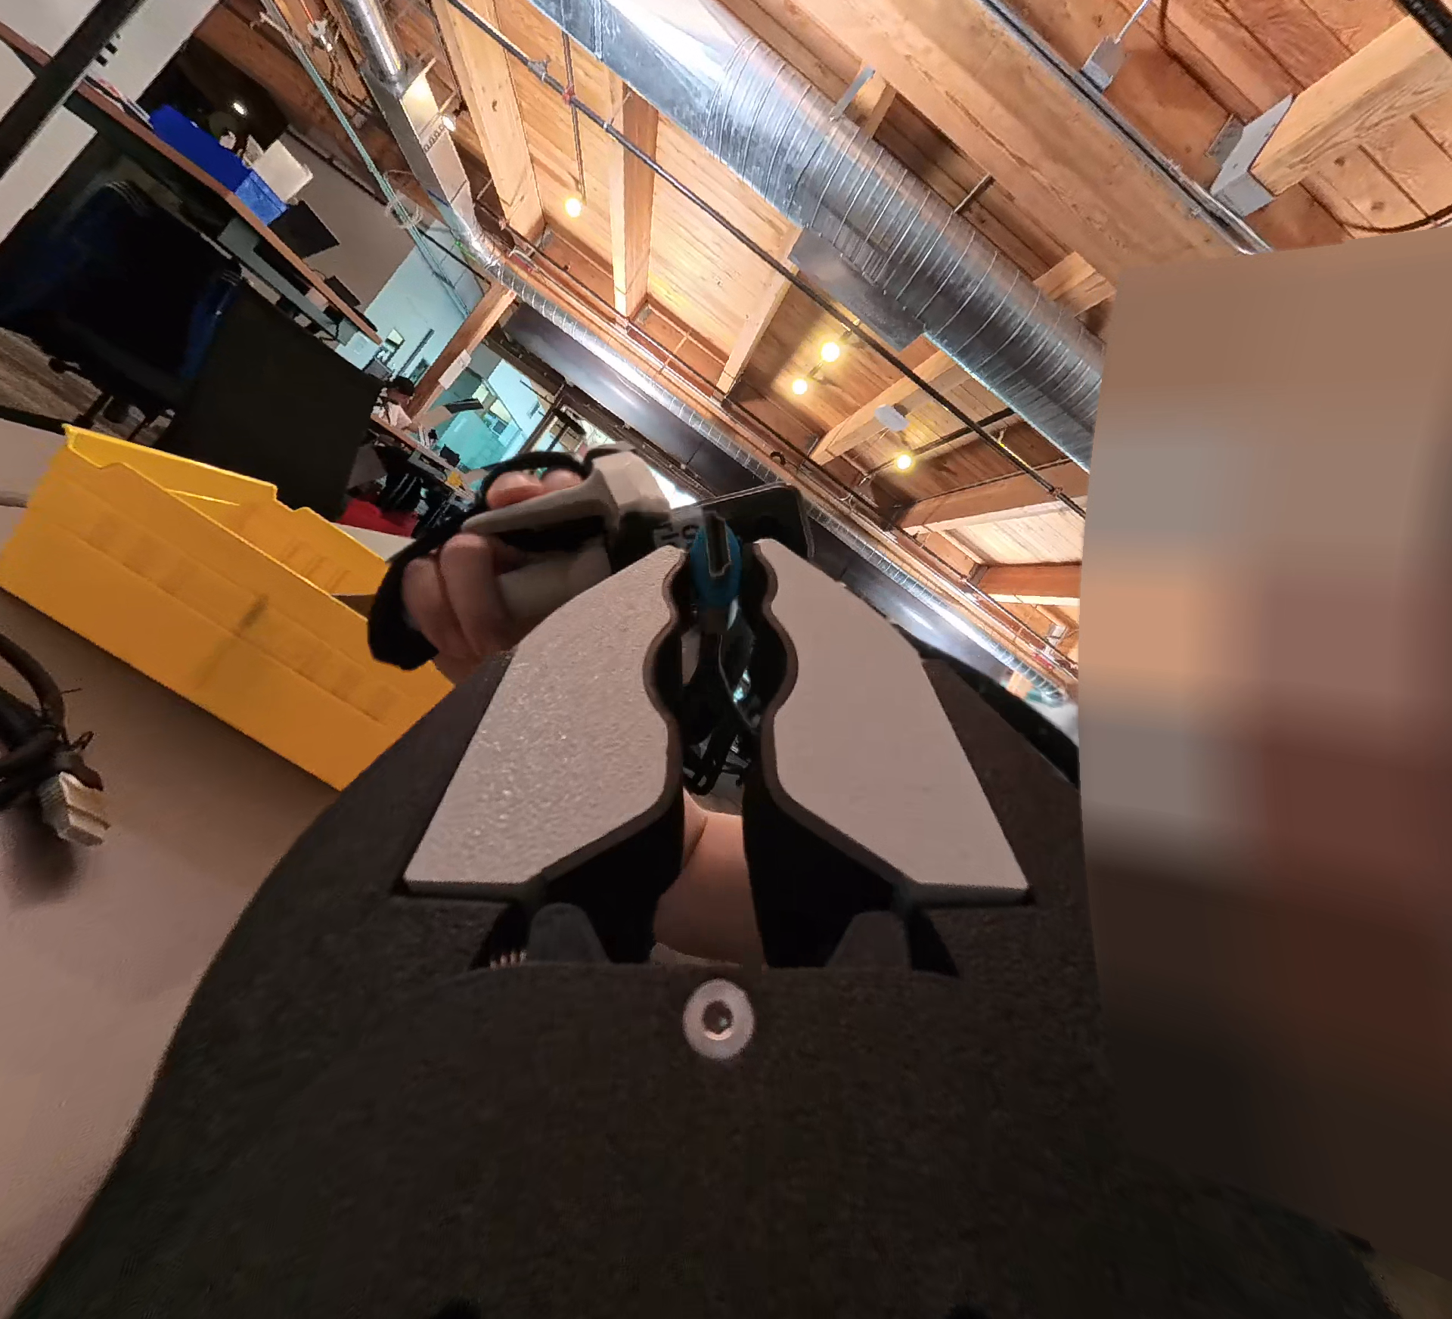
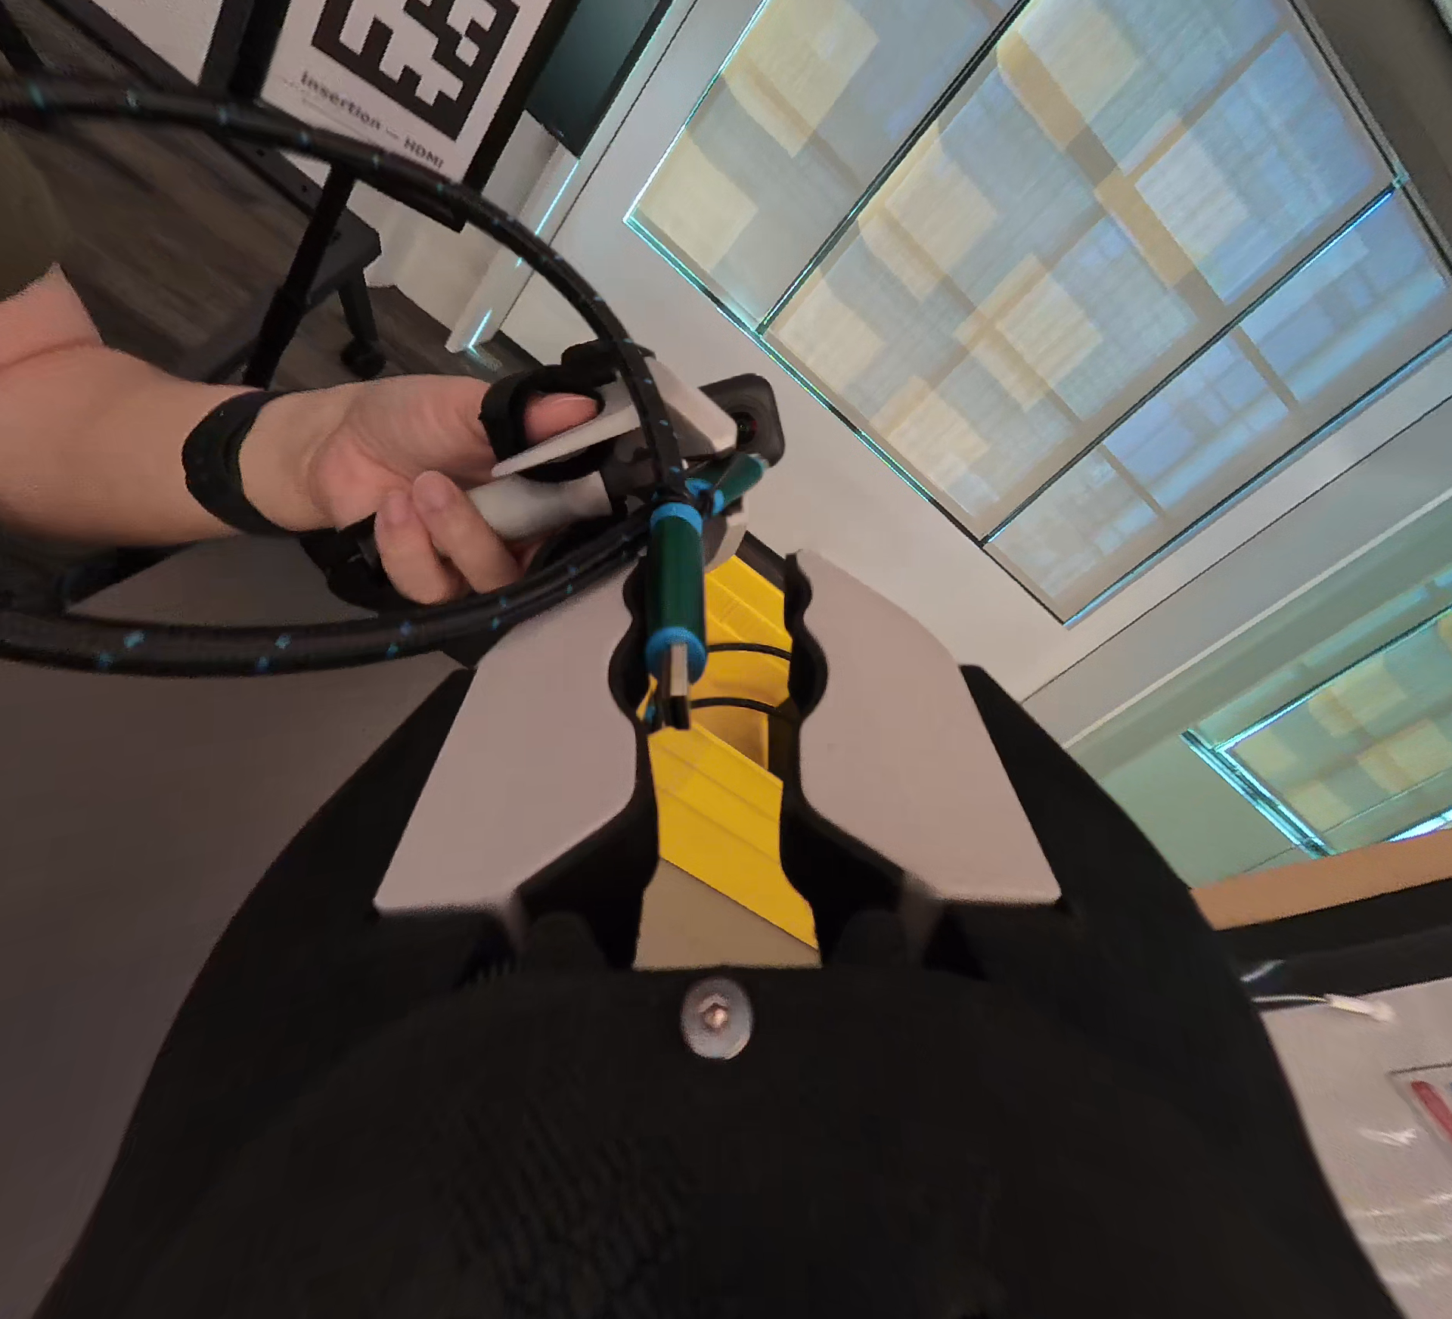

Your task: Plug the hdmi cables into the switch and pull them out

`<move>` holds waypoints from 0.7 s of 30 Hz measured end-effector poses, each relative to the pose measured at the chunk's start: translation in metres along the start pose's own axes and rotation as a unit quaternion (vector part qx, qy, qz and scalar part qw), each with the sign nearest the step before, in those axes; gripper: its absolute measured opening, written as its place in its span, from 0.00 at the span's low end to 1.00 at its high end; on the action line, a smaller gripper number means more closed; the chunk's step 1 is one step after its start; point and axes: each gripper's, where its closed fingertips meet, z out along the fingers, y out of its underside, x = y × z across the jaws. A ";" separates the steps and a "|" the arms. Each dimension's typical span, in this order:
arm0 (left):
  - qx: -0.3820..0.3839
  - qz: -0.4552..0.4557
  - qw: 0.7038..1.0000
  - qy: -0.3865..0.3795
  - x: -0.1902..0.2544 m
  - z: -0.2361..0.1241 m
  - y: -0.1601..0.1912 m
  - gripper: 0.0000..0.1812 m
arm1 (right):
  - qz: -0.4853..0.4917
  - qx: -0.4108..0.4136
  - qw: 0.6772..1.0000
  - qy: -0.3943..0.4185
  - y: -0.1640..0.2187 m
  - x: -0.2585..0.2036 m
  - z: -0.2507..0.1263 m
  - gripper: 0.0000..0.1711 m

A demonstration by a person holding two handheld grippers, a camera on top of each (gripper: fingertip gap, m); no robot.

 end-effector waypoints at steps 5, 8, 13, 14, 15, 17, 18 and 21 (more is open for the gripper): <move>0.026 0.005 1.000 -0.011 -0.005 -0.004 -0.008 0.06 | 0.018 -0.002 1.000 0.011 0.008 -0.002 0.009 0.19; 0.044 -0.004 0.999 -0.018 -0.009 -0.007 -0.013 0.06 | 0.016 -0.009 0.999 0.029 0.012 0.000 0.011 0.21; 0.075 -0.038 0.996 -0.028 -0.018 -0.008 -0.015 0.06 | -0.010 -0.012 0.994 0.112 0.017 0.015 0.013 0.29; 0.081 -0.045 0.995 -0.031 -0.020 -0.008 -0.014 0.06 | -0.035 -0.016 0.990 0.132 0.017 0.016 0.013 0.29; 0.085 -0.052 0.994 -0.033 -0.021 -0.007 -0.013 0.06 | -0.066 -0.022 0.986 0.152 0.017 0.018 0.013 0.29; 0.091 -0.059 0.993 -0.037 -0.024 -0.004 -0.010 0.06 | -0.138 -0.038 0.973 0.182 0.014 0.017 0.012 0.28; 0.096 -0.061 0.993 -0.039 -0.025 -0.003 -0.009 0.06 | -0.174 -0.049 0.964 0.195 0.014 0.016 0.011 0.25; 0.113 -0.054 0.991 -0.042 -0.027 -0.003 -0.012 0.06 | -0.205 -0.076 0.954 0.204 0.017 0.013 0.014 0.17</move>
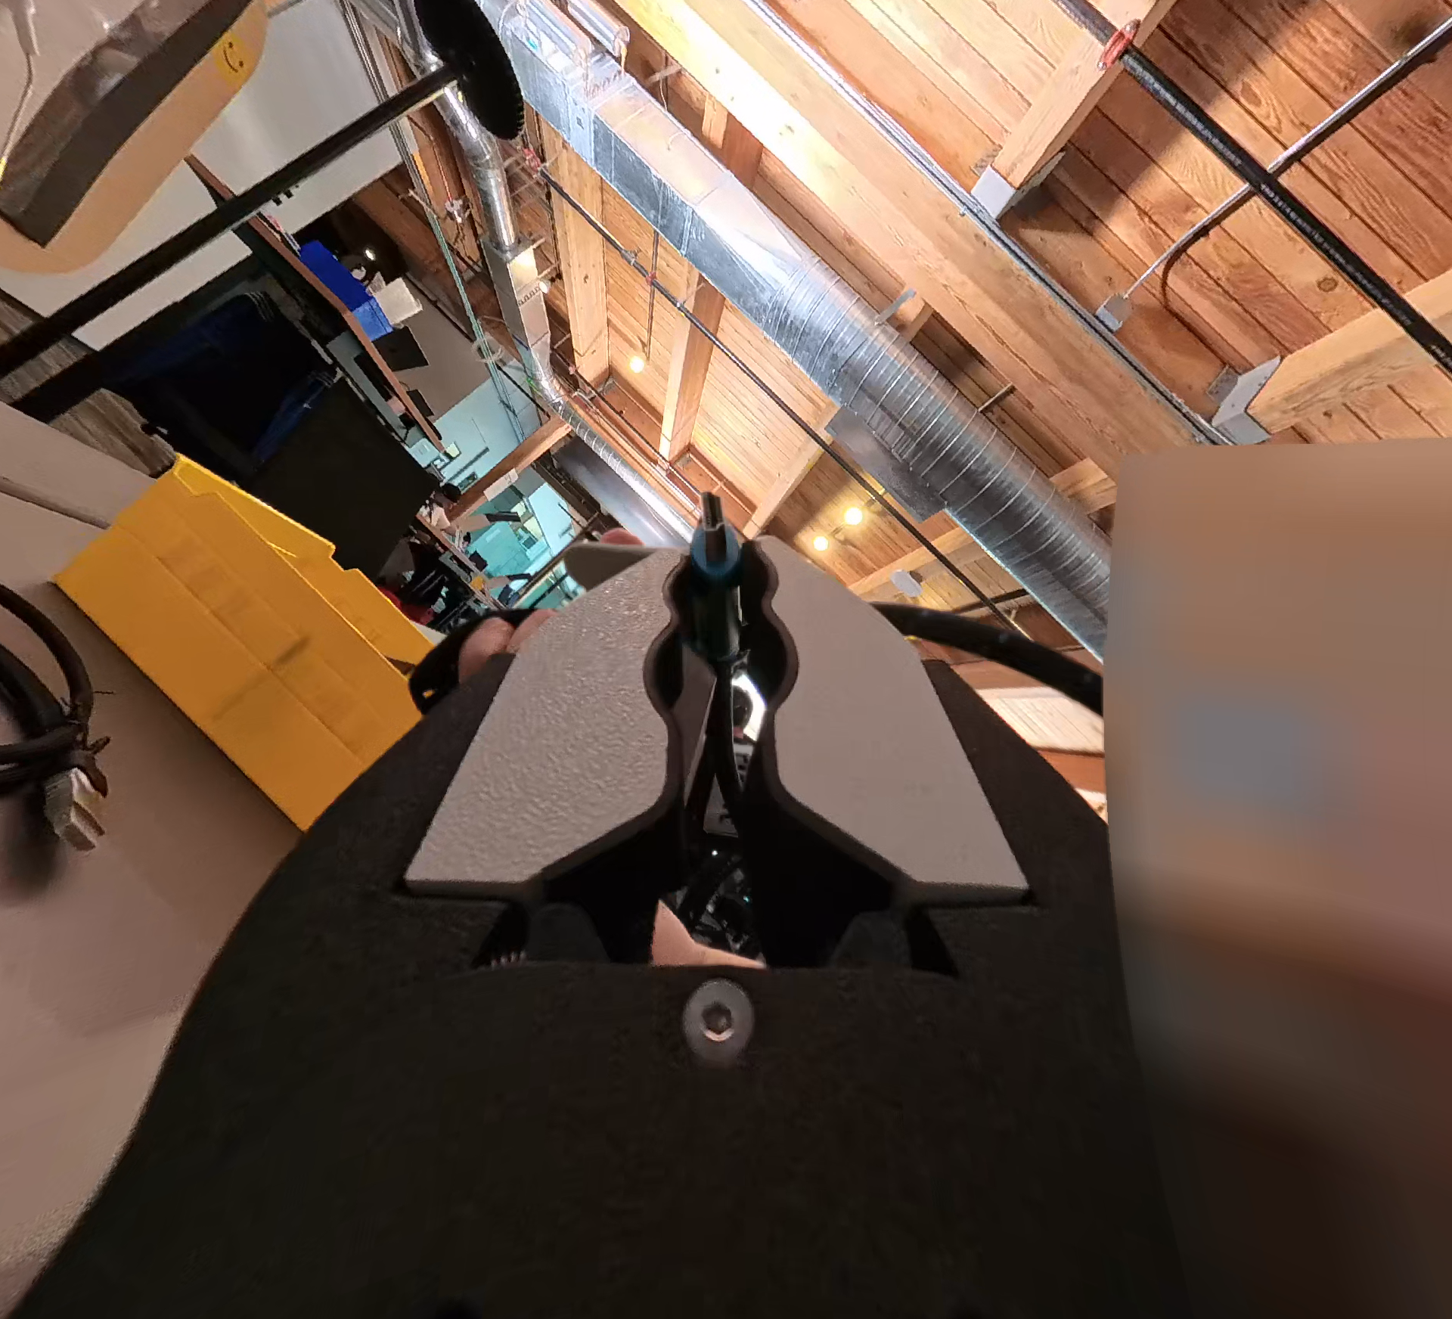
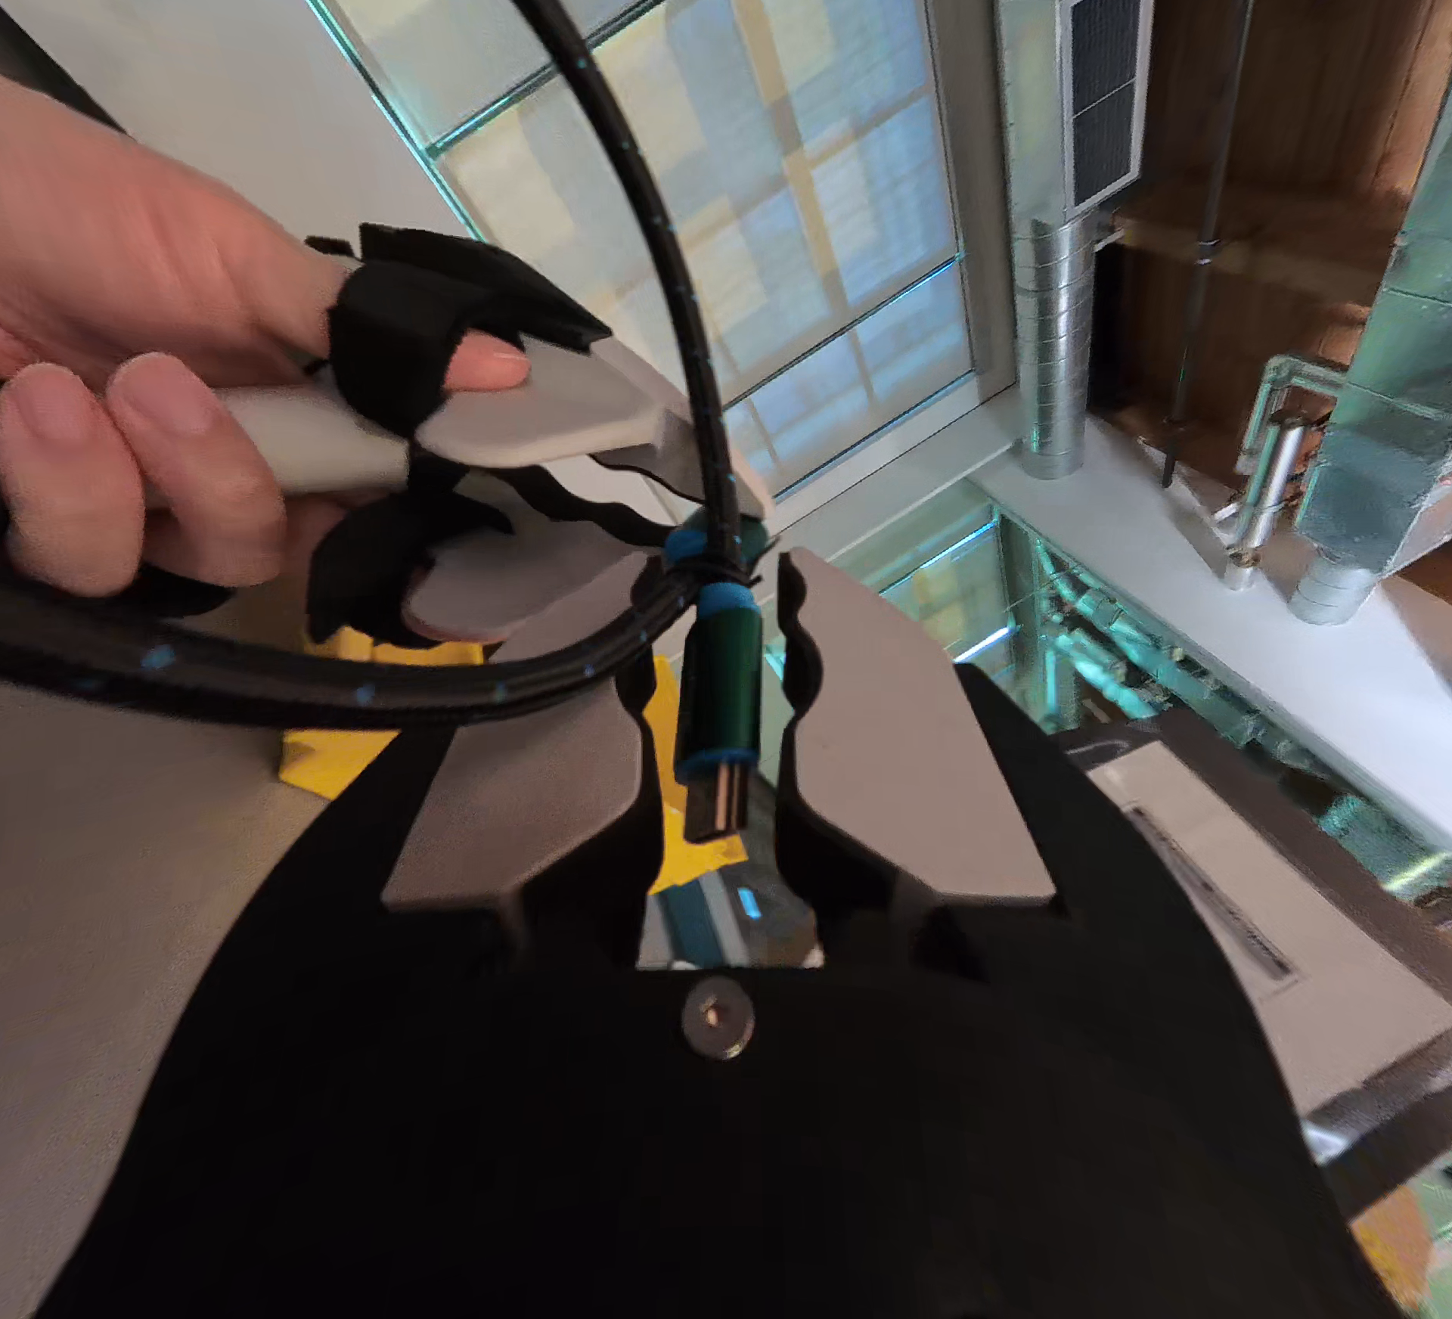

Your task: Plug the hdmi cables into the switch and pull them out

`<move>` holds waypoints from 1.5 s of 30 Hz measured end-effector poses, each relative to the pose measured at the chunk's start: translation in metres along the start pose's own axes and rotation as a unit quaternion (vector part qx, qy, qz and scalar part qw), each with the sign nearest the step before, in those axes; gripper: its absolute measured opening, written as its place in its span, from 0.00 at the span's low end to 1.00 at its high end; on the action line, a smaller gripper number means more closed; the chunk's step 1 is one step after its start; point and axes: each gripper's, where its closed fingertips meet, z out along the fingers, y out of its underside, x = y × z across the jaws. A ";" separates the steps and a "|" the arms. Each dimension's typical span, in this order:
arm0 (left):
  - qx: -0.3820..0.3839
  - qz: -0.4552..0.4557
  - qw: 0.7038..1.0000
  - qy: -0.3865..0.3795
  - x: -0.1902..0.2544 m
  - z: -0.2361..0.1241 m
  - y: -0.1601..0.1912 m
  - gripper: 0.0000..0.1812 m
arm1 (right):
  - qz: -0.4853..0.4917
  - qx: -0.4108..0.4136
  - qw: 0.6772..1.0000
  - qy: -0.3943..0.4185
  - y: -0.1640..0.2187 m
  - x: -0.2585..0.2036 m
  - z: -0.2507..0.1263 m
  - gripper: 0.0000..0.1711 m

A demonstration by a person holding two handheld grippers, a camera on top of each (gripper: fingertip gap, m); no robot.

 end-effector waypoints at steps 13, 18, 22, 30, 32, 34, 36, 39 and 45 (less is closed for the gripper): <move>0.073 -0.031 0.995 0.060 0.017 -0.004 -0.018 0.06 | 0.270 0.009 0.962 0.032 0.007 0.008 0.008 0.29; 0.092 -0.090 0.988 0.083 0.010 -0.004 -0.018 0.06 | 0.241 0.014 0.970 0.035 0.005 0.007 0.006 0.29; 0.097 -0.082 0.989 0.075 0.008 -0.003 -0.018 0.06 | 0.275 0.046 0.960 0.017 0.000 0.003 0.004 0.29; 0.109 -0.047 0.992 0.042 0.002 -0.002 -0.016 0.06 | 0.237 0.028 0.969 0.062 -0.001 0.013 0.003 0.22; 0.105 -0.044 0.993 0.030 0.001 -0.002 -0.013 0.06 | 0.226 0.030 0.972 0.059 -0.001 0.014 0.001 0.22; 0.102 -0.035 0.994 0.020 0.001 -0.003 -0.013 0.06 | 0.217 0.030 0.975 0.037 -0.002 0.012 0.001 0.21; 0.088 -0.027 0.996 0.017 0.004 -0.002 -0.012 0.06 | 0.223 0.035 0.974 0.006 -0.005 0.011 0.000 0.17; 0.055 -0.004 0.998 0.017 0.011 0.000 -0.009 0.06 | 0.255 0.052 0.965 -0.037 -0.012 0.012 -0.002 0.15; -0.016 0.027 0.999 0.034 0.023 -0.001 -0.004 0.06 | 0.344 0.090 0.928 -0.116 -0.023 0.017 -0.007 0.13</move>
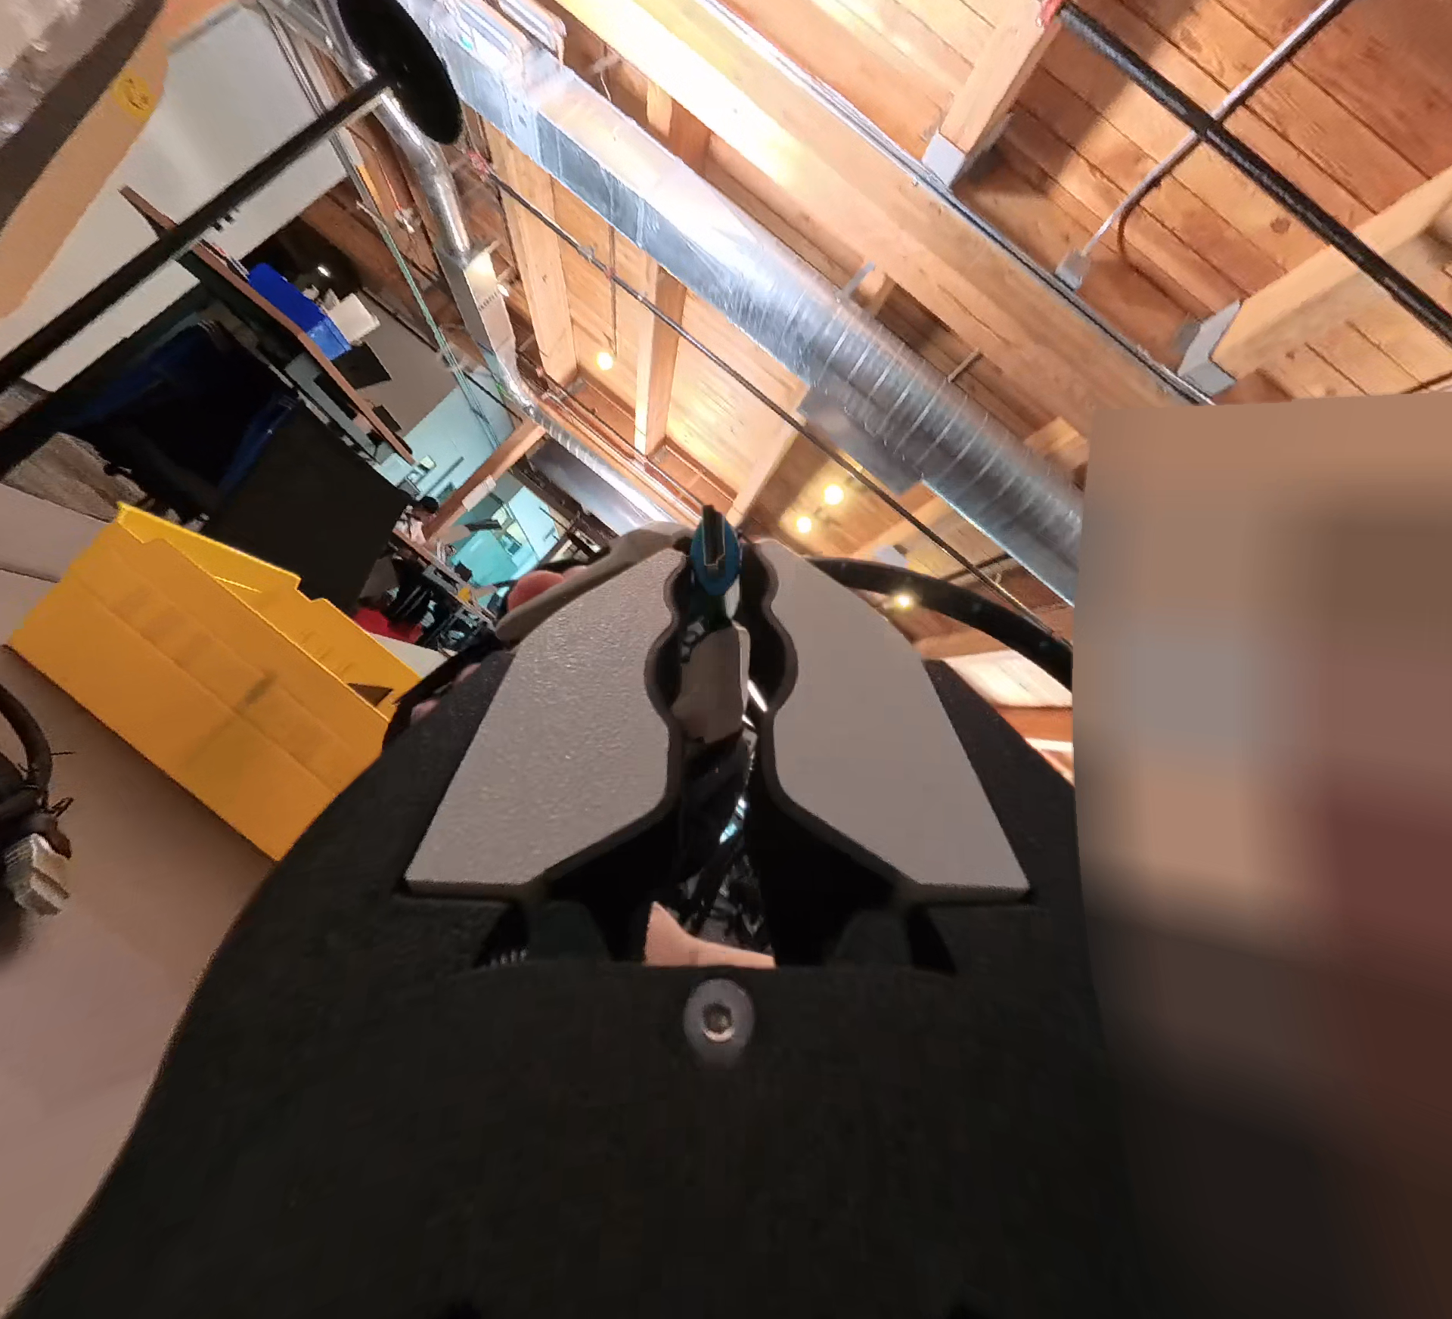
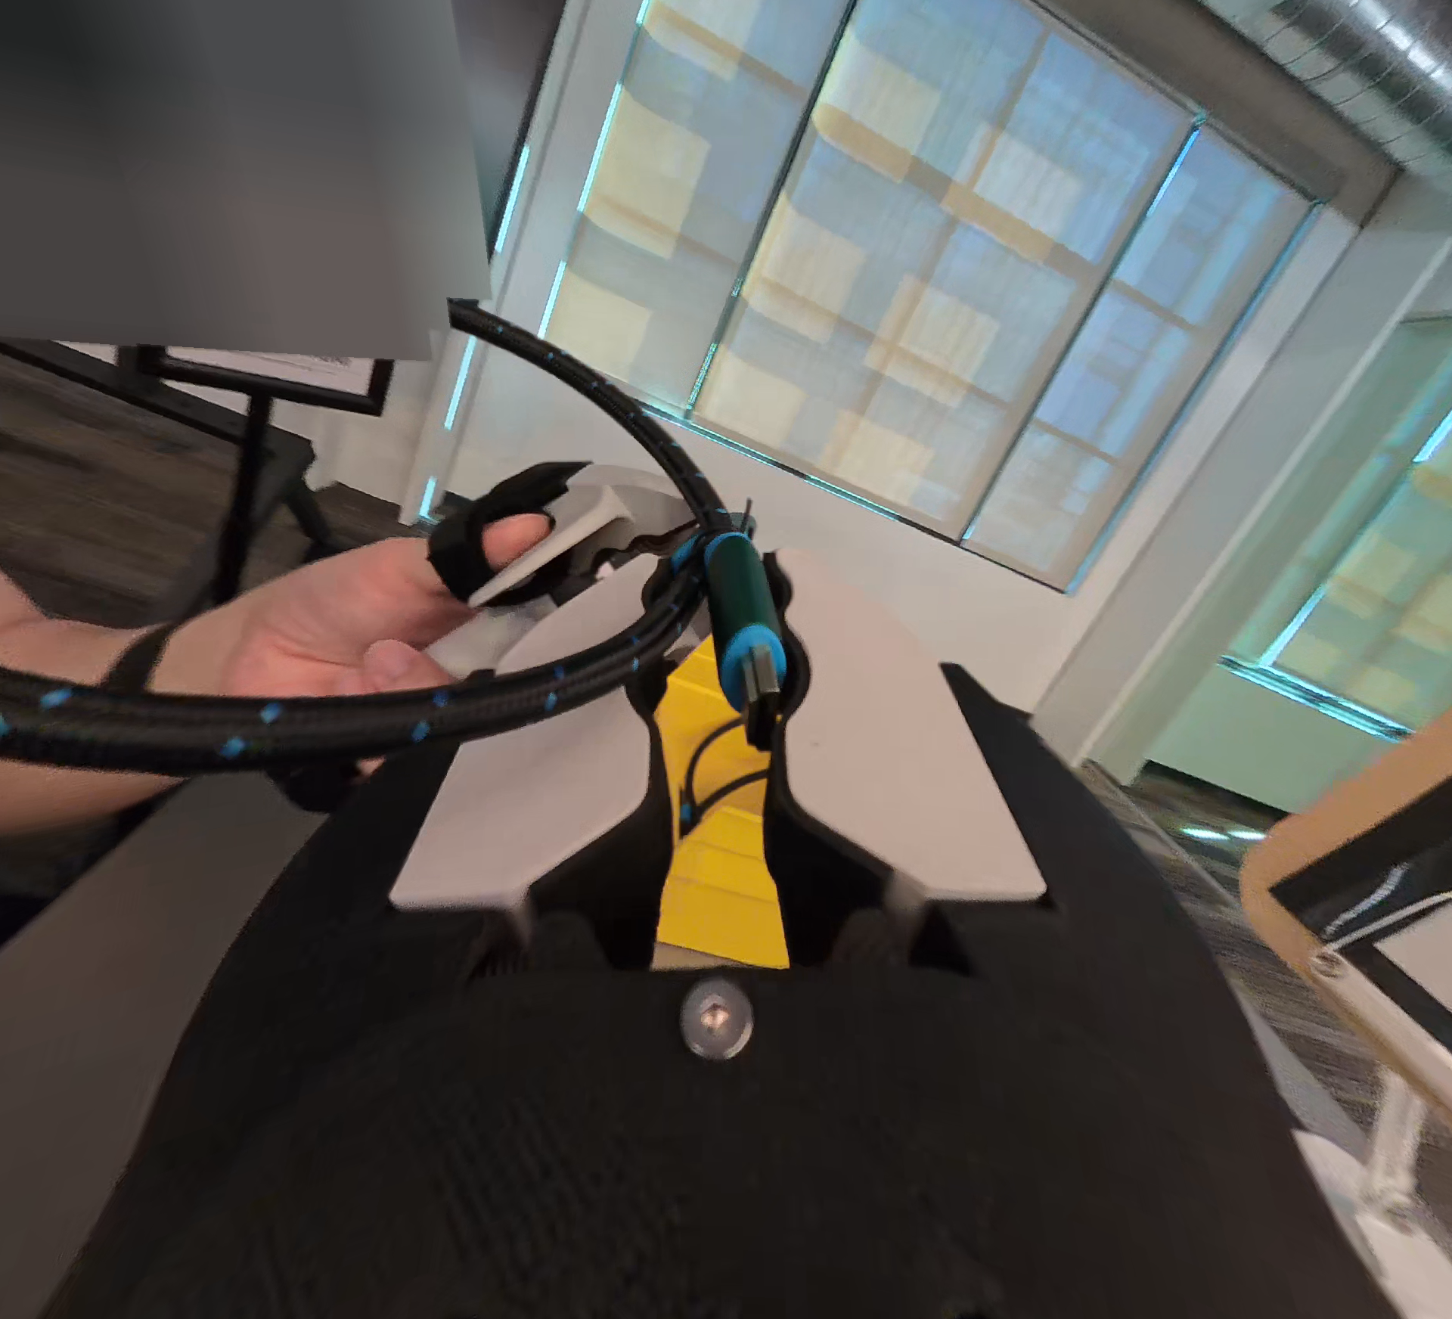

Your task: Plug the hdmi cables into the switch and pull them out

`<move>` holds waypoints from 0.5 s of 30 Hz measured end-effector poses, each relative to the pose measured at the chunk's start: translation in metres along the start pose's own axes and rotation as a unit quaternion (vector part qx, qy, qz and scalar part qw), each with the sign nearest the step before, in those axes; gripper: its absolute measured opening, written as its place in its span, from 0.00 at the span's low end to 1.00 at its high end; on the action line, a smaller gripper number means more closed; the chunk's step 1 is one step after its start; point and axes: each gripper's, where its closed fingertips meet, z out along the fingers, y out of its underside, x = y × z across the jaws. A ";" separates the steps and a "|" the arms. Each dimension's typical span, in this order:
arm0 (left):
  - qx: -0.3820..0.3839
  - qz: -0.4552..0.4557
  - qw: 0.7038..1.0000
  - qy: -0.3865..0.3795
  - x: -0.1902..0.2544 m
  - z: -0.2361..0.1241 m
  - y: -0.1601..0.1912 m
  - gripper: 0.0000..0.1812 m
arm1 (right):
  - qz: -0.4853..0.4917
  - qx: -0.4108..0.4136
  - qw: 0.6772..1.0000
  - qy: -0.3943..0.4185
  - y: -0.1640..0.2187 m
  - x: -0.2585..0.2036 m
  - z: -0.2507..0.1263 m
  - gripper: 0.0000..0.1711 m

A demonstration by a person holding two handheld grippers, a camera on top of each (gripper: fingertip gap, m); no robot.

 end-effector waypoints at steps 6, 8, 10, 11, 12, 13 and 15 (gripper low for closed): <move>-0.061 0.000 0.998 0.016 0.005 0.000 0.012 0.09 | 0.029 -0.016 0.997 -0.067 -0.001 -0.006 -0.005 0.13; -0.091 0.007 0.996 0.011 0.003 0.003 0.021 0.08 | 0.029 -0.023 0.996 -0.079 0.001 -0.009 -0.005 0.13; -0.089 0.003 0.996 0.008 0.000 0.003 0.022 0.05 | 0.028 -0.029 0.996 -0.080 0.002 -0.009 -0.005 0.13; -0.083 -0.009 0.997 0.007 -0.002 0.003 0.021 0.05 | 0.022 -0.036 0.996 -0.074 0.004 -0.007 -0.005 0.14; -0.075 -0.024 0.997 0.009 -0.004 0.003 0.020 0.05 | 0.007 -0.040 0.997 -0.065 0.006 -0.005 -0.005 0.14; -0.068 -0.040 0.997 0.013 -0.006 0.004 0.021 0.05 | -0.017 -0.033 0.998 -0.055 0.005 -0.005 -0.006 0.15; -0.051 -0.078 0.995 0.024 -0.008 0.005 0.022 0.05 | -0.084 -0.013 0.996 -0.031 0.001 -0.007 -0.008 0.19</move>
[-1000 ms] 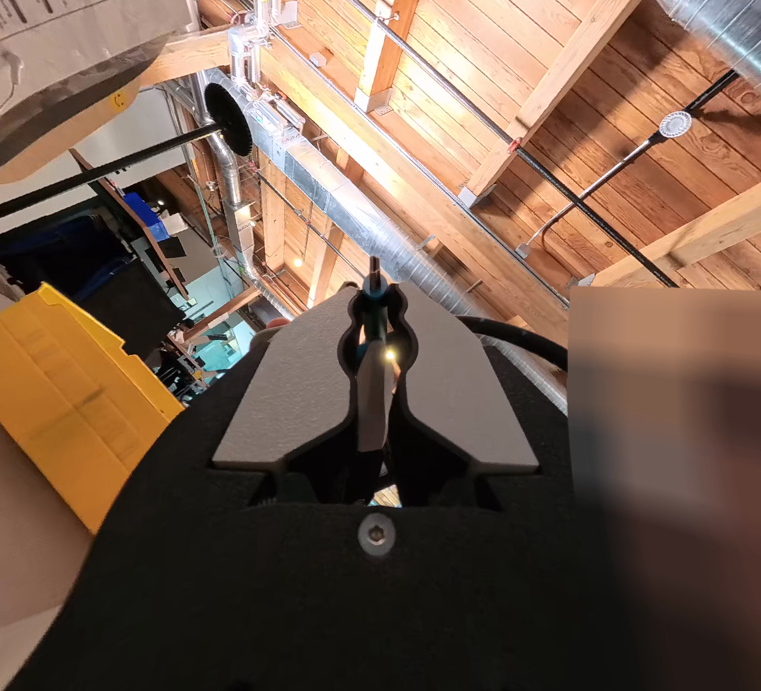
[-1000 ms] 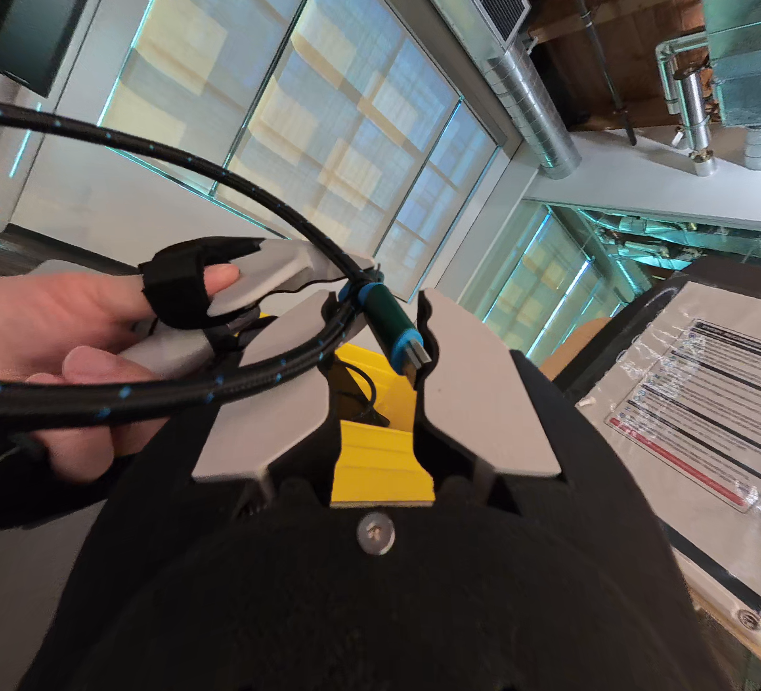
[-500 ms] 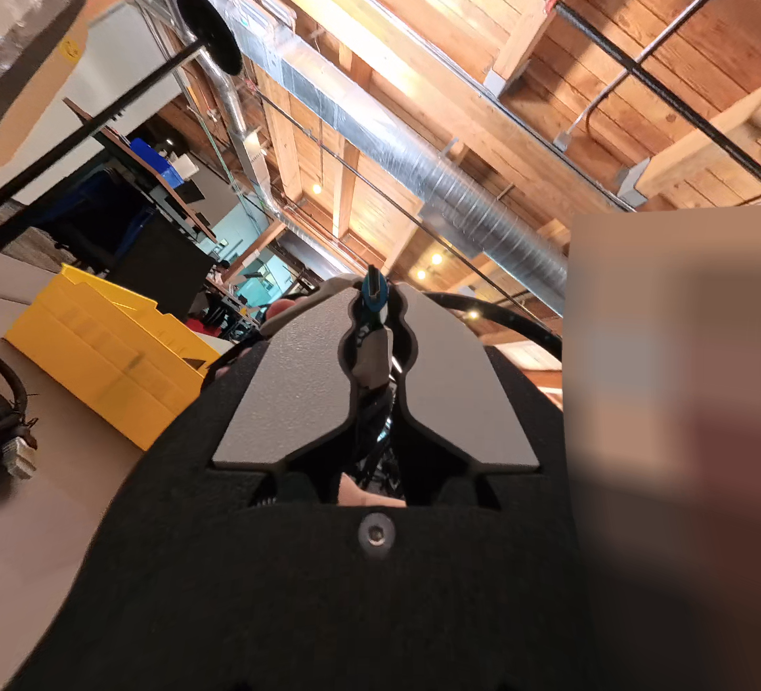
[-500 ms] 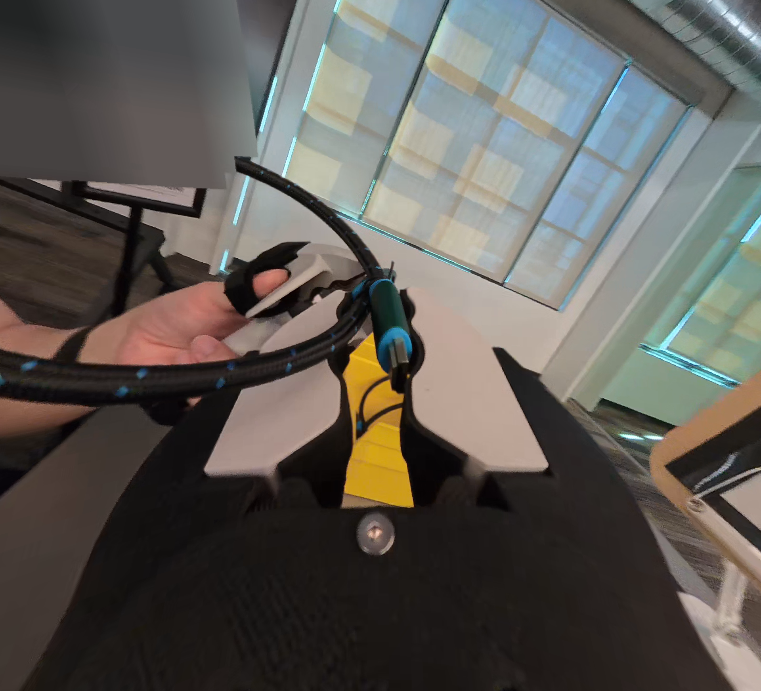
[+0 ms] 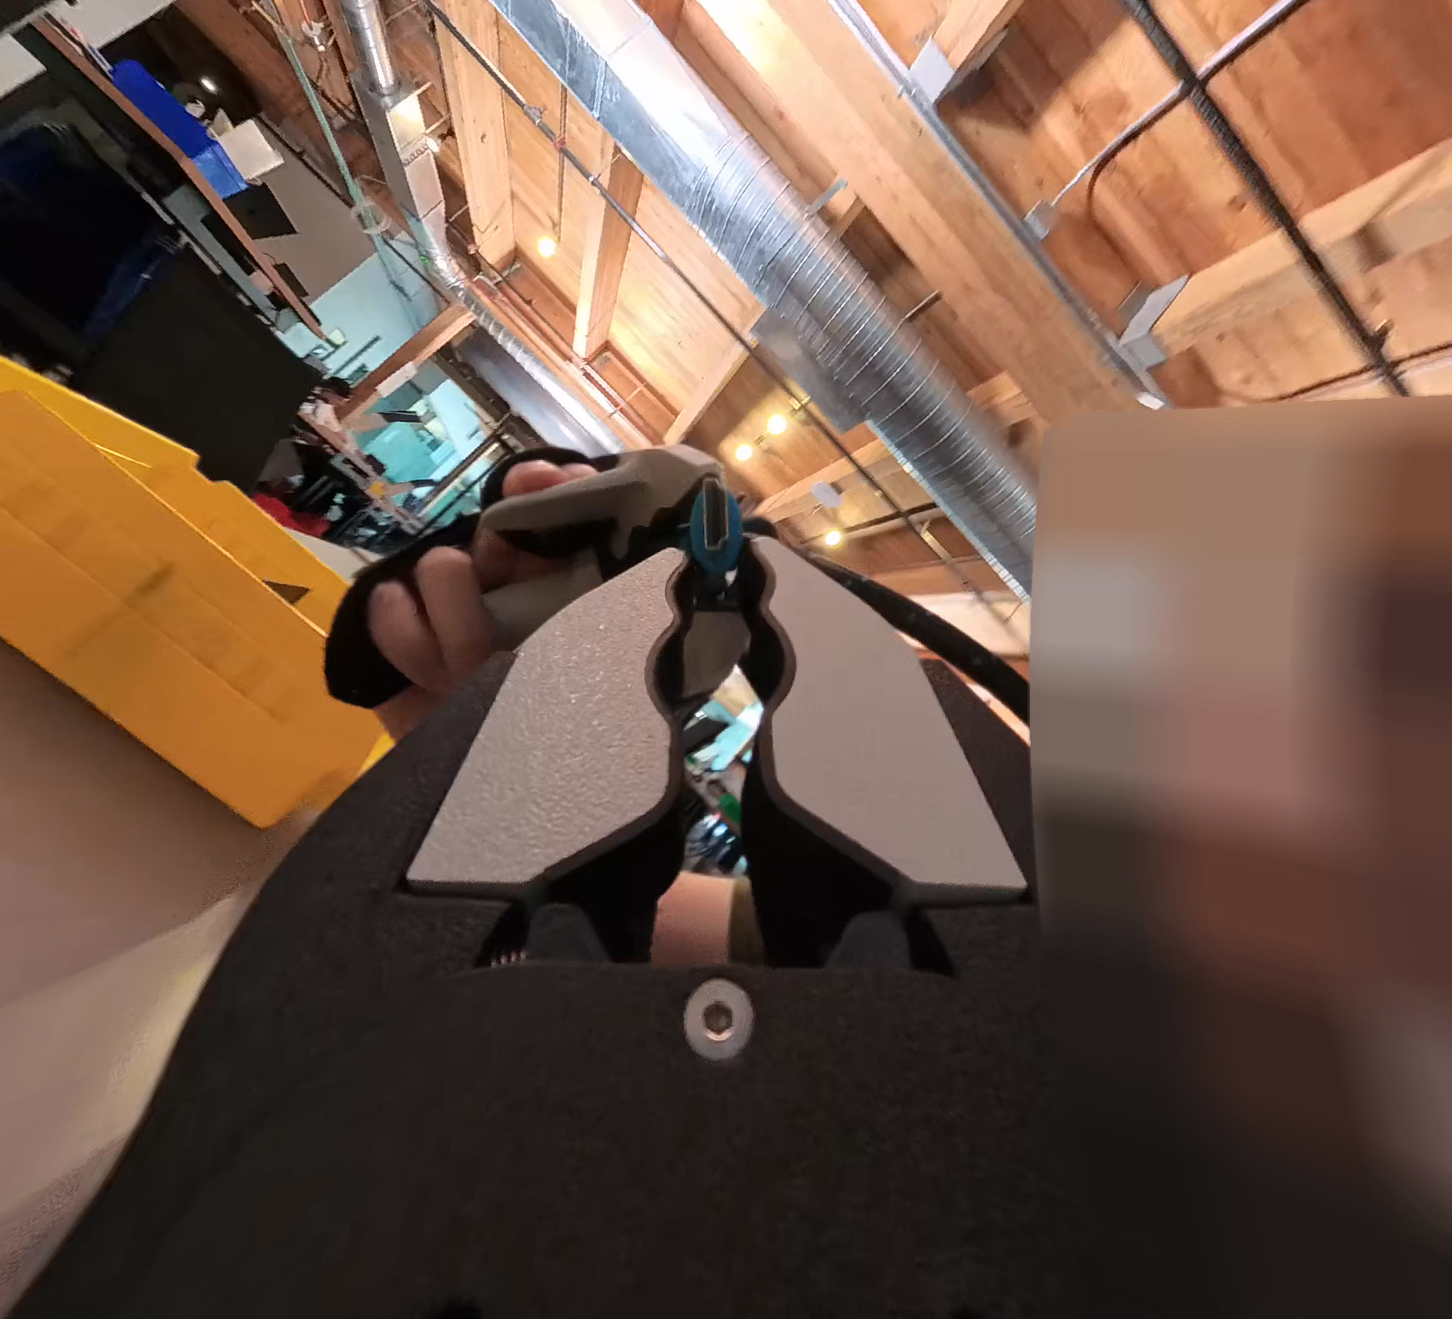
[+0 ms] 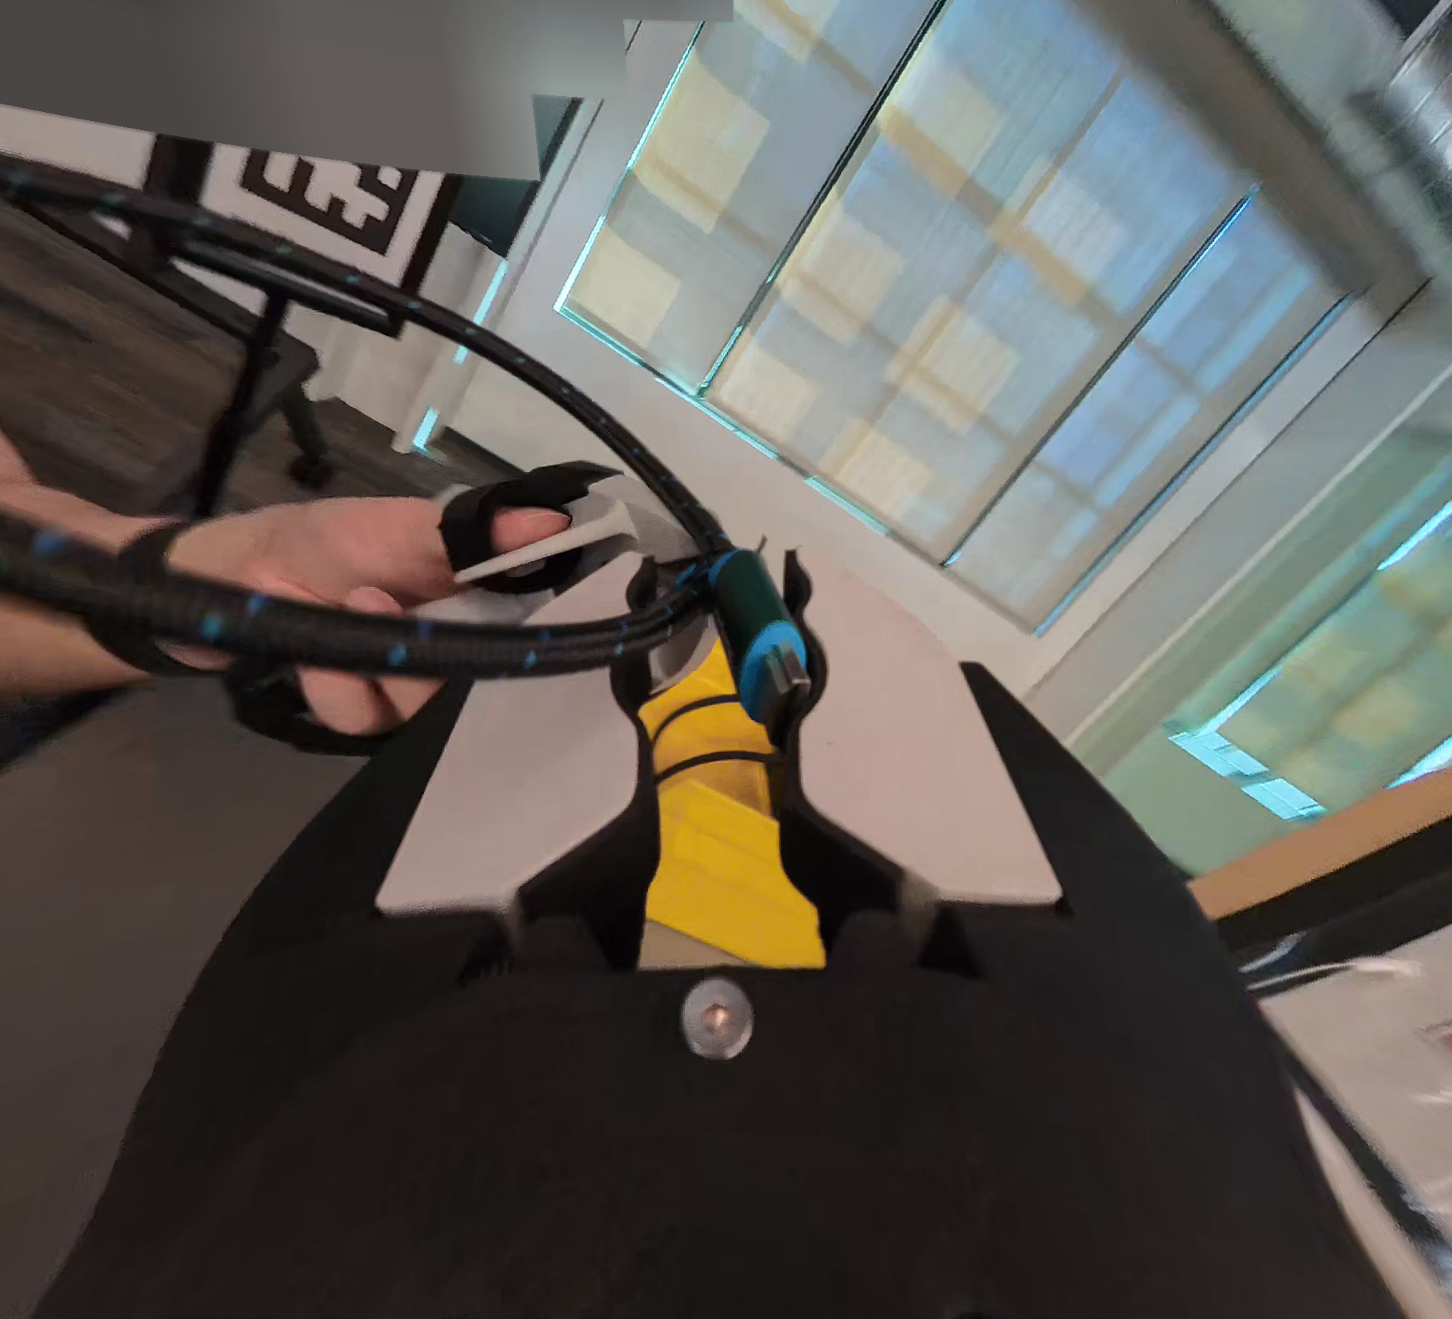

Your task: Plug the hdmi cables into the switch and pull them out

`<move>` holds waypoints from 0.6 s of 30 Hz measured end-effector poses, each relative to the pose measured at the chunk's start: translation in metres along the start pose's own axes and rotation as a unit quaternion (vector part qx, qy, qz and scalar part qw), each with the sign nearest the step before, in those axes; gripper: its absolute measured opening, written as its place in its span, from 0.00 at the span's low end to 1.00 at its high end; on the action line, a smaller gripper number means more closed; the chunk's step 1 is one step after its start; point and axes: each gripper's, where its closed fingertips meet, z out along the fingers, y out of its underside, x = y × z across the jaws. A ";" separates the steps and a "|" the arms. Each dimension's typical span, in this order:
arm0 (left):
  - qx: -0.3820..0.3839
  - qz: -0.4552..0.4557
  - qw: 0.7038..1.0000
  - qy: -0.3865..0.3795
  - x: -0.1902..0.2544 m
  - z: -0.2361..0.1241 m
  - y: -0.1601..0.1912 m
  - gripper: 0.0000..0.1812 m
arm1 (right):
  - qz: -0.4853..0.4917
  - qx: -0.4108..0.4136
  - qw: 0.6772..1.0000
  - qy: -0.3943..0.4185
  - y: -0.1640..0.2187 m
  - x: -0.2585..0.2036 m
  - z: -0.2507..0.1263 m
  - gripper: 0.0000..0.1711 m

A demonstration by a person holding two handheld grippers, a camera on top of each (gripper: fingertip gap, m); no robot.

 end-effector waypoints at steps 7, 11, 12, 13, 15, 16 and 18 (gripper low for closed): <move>0.031 -0.021 0.999 0.004 -0.004 0.000 0.000 0.05 | -0.127 -0.037 0.989 0.067 0.006 0.006 0.000 0.19; 0.041 -0.020 0.999 0.020 0.006 0.004 0.000 0.05 | -0.146 0.000 0.983 0.113 -0.002 0.007 -0.001 0.18; 0.044 -0.032 0.998 0.032 0.008 0.004 0.000 0.05 | -0.144 0.009 0.983 0.116 -0.004 0.005 -0.001 0.18; 0.047 -0.046 0.997 0.043 0.010 0.005 0.000 0.05 | -0.142 0.010 0.983 0.112 -0.004 0.003 0.000 0.18; 0.049 -0.072 0.994 0.065 0.013 0.007 0.002 0.05 | -0.138 0.026 0.985 0.101 -0.005 -0.003 -0.001 0.19; 0.051 -0.082 0.993 0.072 0.015 0.008 0.003 0.05 | -0.136 0.033 0.985 0.103 -0.005 -0.004 -0.001 0.19; 0.059 -0.080 0.993 0.061 0.013 0.008 0.003 0.05 | -0.151 0.034 0.980 0.128 -0.007 -0.001 -0.002 0.20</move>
